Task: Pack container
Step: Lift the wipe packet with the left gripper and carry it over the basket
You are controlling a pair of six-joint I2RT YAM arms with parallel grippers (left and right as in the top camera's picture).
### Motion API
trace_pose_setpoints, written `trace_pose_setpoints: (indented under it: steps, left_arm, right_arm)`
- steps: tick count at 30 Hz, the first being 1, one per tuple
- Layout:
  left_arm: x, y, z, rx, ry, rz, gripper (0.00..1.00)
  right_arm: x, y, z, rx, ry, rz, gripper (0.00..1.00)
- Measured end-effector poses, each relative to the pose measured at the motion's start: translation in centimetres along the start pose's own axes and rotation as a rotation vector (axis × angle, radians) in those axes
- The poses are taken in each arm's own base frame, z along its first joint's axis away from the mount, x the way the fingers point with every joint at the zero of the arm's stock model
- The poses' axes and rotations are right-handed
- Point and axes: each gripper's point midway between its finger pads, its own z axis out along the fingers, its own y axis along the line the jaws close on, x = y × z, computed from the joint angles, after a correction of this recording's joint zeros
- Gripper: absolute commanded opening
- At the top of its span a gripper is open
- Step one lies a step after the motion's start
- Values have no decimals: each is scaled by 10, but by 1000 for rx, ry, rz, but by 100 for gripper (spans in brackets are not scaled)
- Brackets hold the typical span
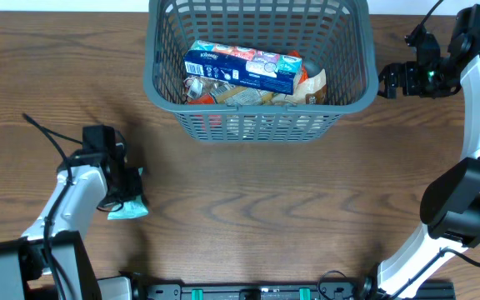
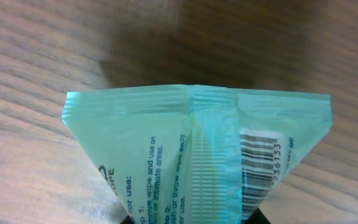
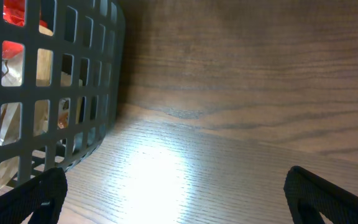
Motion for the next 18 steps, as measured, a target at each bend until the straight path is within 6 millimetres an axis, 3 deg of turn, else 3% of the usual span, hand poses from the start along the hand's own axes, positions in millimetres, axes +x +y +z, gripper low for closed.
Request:
trace_pose_setpoints:
  steps: [2, 6, 14, 18]
  left_arm:
    - [-11, -3, -17, 9, -20, 0, 6]
    - [-55, -11, -80, 29, -133, 1, 6]
    - [-139, -26, -243, 82, -507, 14, 6]
    - [-159, -45, -323, 121, -719, 76, 6]
  right_arm:
    - [0, 0, 0, 0, 0, 0, 99]
    - [0, 0, 0, 0, 0, 0, 99]
    - [0, 0, 0, 0, 1, 0, 99]
    - [0, 0, 0, 0, 1, 0, 99]
